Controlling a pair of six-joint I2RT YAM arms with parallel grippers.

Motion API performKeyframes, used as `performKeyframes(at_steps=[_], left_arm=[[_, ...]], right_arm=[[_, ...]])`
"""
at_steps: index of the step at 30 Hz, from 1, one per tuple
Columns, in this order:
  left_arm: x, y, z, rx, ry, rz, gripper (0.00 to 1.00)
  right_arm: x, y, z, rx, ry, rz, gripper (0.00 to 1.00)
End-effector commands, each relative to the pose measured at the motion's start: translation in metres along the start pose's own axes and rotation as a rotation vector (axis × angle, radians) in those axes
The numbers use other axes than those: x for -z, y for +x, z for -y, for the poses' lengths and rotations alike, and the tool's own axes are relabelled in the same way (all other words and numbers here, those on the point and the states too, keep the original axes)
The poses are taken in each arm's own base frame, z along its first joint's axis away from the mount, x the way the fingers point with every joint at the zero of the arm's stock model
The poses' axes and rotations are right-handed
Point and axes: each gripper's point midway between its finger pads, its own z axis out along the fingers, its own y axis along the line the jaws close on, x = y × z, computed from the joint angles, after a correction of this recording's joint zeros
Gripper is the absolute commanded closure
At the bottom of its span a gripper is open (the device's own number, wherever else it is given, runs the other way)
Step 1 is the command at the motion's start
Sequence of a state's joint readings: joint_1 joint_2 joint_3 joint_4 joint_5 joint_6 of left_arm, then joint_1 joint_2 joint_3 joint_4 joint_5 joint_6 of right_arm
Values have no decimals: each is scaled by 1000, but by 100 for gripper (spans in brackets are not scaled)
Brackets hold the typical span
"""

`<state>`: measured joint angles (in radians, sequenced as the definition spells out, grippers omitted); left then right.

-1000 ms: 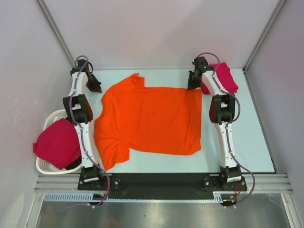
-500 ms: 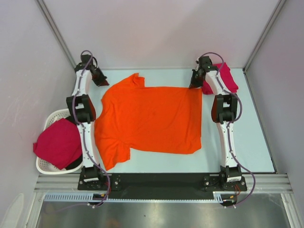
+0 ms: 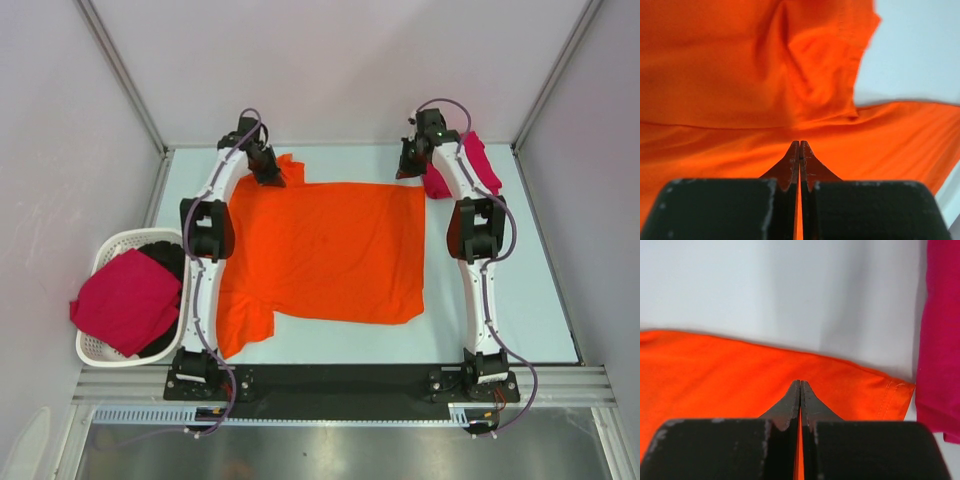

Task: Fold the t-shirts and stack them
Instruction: Flatten out the tshirt

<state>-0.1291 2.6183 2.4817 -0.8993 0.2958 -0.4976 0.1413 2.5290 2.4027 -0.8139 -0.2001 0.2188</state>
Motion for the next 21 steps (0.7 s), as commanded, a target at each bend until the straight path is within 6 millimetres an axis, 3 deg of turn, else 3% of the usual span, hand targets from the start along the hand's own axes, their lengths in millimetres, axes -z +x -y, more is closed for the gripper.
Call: performKeyframes(at_steps=[1,5,8,13,17,19,21], left_arm=[[-10,-8,-25,63,-31,6,100],[-16,-12,-30,84,-35,22,100],[-16,-19,-38,94,-51,41,100],[-9,-30,-67,129,-92,58,100],[-2,-34,-84,145,-121,62,100],[7,-44,-111,175,-164,83,100],[8,-43,-115,182,-149,73,100]], right_arm=[[53,-30,-25,56,-43,94,100],[72,-35,-31,60,-58,114,96],[72,-30,-29,60,-56,99,91],[70,-22,-32,64,-66,77,77],[67,-19,-35,67,-80,70,76],[64,-17,-37,67,-84,62,77],[62,-17,-39,69,-92,62,77]])
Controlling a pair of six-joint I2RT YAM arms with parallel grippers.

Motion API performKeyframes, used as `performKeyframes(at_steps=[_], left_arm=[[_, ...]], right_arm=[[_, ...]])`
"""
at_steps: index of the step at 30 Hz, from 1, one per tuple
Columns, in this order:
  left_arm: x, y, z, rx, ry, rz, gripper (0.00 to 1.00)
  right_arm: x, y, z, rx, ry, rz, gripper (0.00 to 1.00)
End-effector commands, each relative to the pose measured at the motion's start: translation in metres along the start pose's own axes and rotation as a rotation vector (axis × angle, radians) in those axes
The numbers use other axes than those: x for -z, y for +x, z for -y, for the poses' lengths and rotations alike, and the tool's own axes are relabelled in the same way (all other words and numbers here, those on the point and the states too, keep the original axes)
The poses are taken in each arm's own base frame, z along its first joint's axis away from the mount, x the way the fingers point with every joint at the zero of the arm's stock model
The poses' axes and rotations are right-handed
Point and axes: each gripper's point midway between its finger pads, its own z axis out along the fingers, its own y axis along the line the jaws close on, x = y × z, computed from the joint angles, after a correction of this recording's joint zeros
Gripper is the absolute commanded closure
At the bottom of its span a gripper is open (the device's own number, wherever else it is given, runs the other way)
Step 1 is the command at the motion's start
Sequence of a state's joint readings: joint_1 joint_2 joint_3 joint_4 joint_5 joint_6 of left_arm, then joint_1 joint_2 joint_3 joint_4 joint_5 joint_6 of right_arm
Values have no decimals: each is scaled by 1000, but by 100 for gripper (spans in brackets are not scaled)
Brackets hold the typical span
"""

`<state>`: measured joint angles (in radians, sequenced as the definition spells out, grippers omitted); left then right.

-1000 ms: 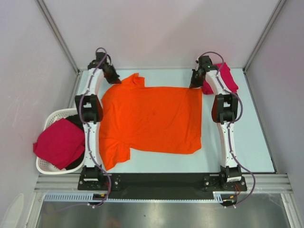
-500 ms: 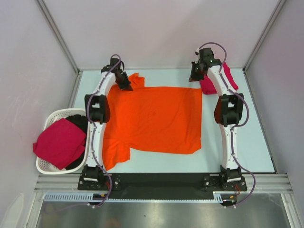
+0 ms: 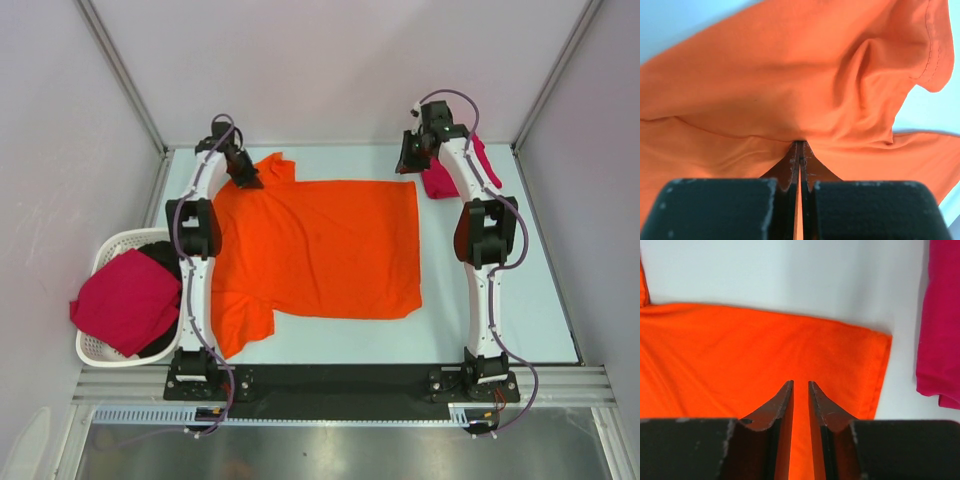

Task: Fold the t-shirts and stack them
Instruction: Flatten out the tshirt

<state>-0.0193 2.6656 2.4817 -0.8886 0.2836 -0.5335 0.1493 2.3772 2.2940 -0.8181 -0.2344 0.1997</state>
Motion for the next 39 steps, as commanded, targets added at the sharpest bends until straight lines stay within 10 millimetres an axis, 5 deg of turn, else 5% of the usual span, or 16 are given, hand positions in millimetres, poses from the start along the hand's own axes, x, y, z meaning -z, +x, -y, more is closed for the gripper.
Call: performKeyframes(at_steps=[1,6,8,10,15,19,21,23,27,31,32,33,36,37,38,39], left_arm=[[7,-25,-47,49,-84,48,100],[15,-41,1,18,132,84,100],[38,-54,50,-35,315,120,89],[62,-61,89,-93,438,160,66],[143,-63,148,-175,543,242,64],[168,-48,125,-154,417,221,47],[194,-43,118,-172,360,255,43],[193,-34,97,-179,270,244,33],[185,-46,67,-122,171,254,26],[155,-40,46,-94,104,202,25],[147,-33,41,-91,100,171,27],[136,-21,32,-79,86,118,41],[122,27,4,-82,-9,-7,100],[123,28,0,-110,-16,19,100],[148,27,9,-130,8,74,100],[142,41,-2,-131,-1,61,100]], right_arm=[[12,-11,-18,35,-46,35,77],[11,-11,-20,33,-53,32,77],[11,-10,-21,33,-56,30,77],[12,-9,-22,37,-53,27,77],[31,-2,-16,25,-15,5,82],[41,40,-4,-2,23,-110,81],[63,57,-2,9,42,-148,81],[65,85,14,-13,67,-192,80],[72,87,30,-67,59,-185,79],[57,85,34,-84,41,-217,80],[47,92,36,-93,35,-249,80],[43,91,33,-100,18,-256,81],[39,106,35,-110,25,-303,96],[41,109,36,-115,29,-310,99],[50,106,33,-107,25,-290,100],[53,111,35,-116,27,-295,100]])
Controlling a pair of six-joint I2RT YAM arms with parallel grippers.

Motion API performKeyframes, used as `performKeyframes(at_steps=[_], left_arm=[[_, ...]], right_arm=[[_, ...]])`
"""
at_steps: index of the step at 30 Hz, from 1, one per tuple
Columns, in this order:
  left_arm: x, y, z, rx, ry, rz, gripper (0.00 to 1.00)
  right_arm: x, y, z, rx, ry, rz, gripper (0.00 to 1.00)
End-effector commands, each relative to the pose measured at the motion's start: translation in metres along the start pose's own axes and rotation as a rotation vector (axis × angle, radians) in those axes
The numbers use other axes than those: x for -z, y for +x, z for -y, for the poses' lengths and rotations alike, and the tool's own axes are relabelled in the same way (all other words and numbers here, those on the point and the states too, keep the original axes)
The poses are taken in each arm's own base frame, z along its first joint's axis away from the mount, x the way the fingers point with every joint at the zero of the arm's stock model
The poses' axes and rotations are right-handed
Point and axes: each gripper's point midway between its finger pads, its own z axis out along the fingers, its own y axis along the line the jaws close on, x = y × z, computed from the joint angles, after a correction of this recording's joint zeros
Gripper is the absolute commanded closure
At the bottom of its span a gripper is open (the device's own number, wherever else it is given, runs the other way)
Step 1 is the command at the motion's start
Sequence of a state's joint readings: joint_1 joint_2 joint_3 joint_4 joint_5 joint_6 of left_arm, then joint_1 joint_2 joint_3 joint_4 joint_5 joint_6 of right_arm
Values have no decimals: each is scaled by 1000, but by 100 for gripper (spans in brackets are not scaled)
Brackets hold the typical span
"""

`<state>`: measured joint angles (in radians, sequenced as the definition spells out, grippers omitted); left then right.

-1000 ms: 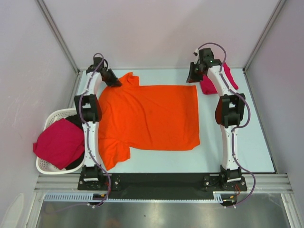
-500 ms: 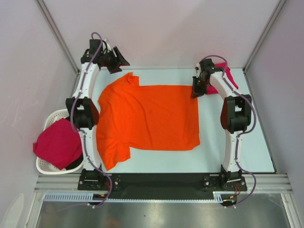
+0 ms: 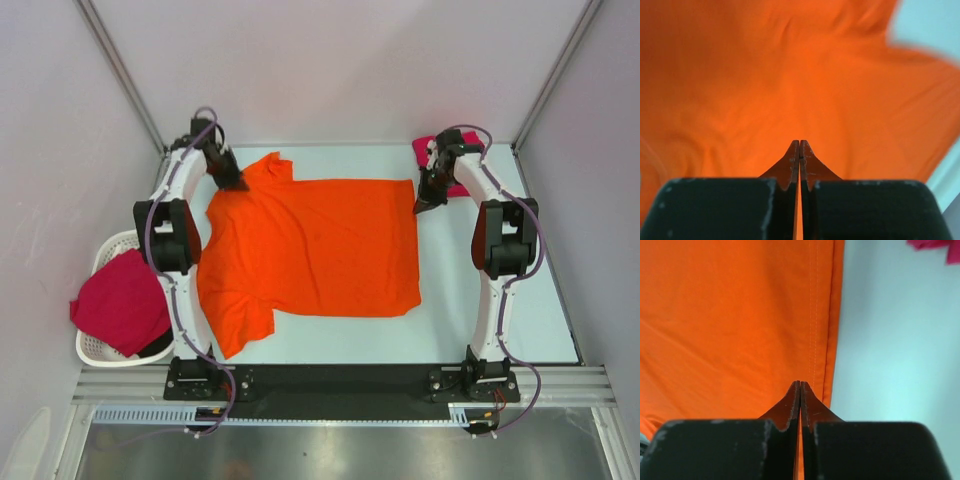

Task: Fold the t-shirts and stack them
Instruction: Flatten out the tshirt, then grap the side of the flattened tshirt closest away from the robot with both arms

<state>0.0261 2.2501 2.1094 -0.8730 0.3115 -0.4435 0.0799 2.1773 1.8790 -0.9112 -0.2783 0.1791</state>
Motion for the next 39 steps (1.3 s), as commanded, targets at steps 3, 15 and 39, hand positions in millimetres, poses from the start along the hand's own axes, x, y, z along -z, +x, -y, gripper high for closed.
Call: performKeyframes(at_steps=[3,15,39], left_arm=[[58,42,-8,-102,-58,37,100],[154,196,-47,-6,-66,19,100],[163,364,-96,-235,-206,-376,26]], right_arm=[[22,32,-7,-8,-43,-39,100],[117,119,-25,-39,-69,-38,100],[101,341,-16,-361,-167,-456,74]])
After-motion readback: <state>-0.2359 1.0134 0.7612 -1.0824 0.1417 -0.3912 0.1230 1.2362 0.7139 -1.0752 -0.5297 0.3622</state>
